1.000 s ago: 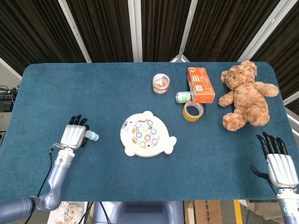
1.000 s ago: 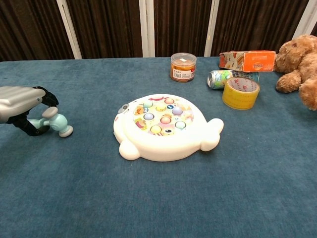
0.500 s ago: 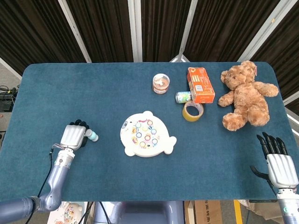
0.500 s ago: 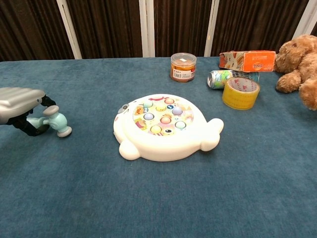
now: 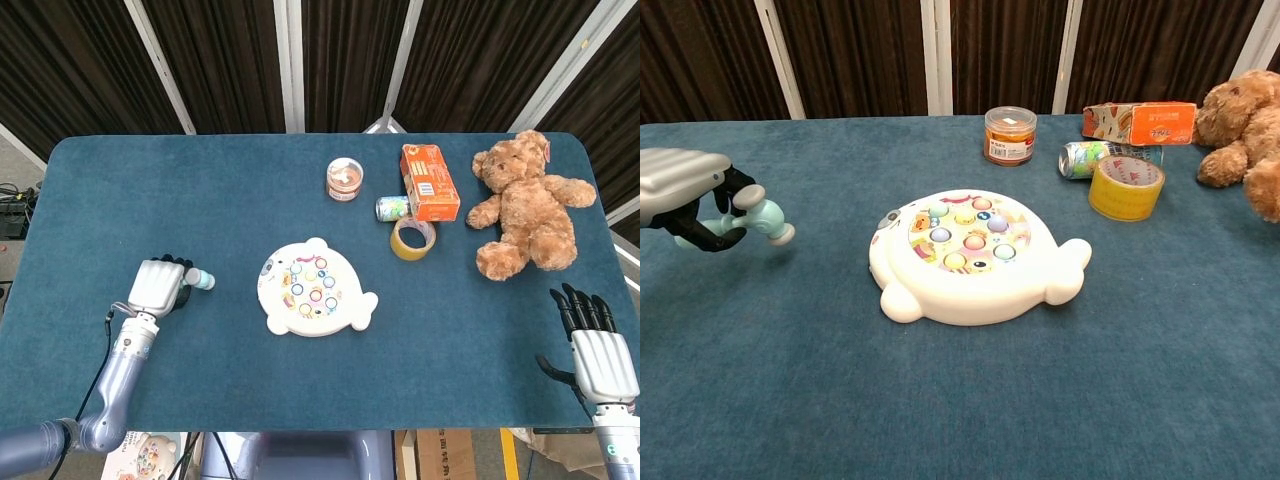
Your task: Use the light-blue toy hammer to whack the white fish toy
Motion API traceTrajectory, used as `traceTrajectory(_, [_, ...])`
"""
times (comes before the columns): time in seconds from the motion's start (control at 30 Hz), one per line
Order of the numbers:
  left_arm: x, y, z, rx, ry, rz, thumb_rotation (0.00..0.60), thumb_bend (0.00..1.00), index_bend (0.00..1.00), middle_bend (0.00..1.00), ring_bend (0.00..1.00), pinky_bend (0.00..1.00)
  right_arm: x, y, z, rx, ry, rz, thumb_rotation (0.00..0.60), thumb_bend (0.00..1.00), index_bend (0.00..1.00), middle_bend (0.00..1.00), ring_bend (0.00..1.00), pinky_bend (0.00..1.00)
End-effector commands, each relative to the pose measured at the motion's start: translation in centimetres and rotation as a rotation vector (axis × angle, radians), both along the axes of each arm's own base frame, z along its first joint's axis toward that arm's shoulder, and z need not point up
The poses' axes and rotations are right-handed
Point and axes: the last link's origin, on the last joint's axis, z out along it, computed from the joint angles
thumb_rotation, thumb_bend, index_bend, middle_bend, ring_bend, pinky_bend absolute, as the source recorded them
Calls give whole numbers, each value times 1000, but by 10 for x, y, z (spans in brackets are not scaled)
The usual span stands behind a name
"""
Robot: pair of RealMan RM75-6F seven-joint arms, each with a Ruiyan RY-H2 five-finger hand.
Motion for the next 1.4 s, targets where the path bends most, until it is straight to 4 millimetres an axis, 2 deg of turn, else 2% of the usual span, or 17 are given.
traceTrajectory(0.03, [9,3,2,0,8,-32,600,623,650,480,373,519,0,0,0,0,-1,0,600,234,0,0,0,0])
traceTrajectory(0.37, [54,20,3,-50,16,-112,600,626,655,490,381,536,0,0,0,4,-11,-7,600,234,0,0,0,0])
traceTrajectory(0.7, [124,38,-4,-49,11,-194,600,625,655,489,381,537,-1,-1,1,9,-27,-22,600,233,0,0,0,0])
traceTrajectory(0.9, [164,43,-18,-67,22,-226,600,625,654,491,381,537,-1,-2,1,9,-40,-32,600,233,0,0,0,0])
traceTrajectory(1.17, [189,48,-38,-91,124,-248,600,625,654,493,382,537,-2,-3,3,8,-57,-46,600,234,0,0,0,0])
traceTrajectory(1.4, [193,50,-46,-98,151,-234,600,625,654,493,382,537,-2,-4,3,12,-65,-50,600,233,0,0,0,0])
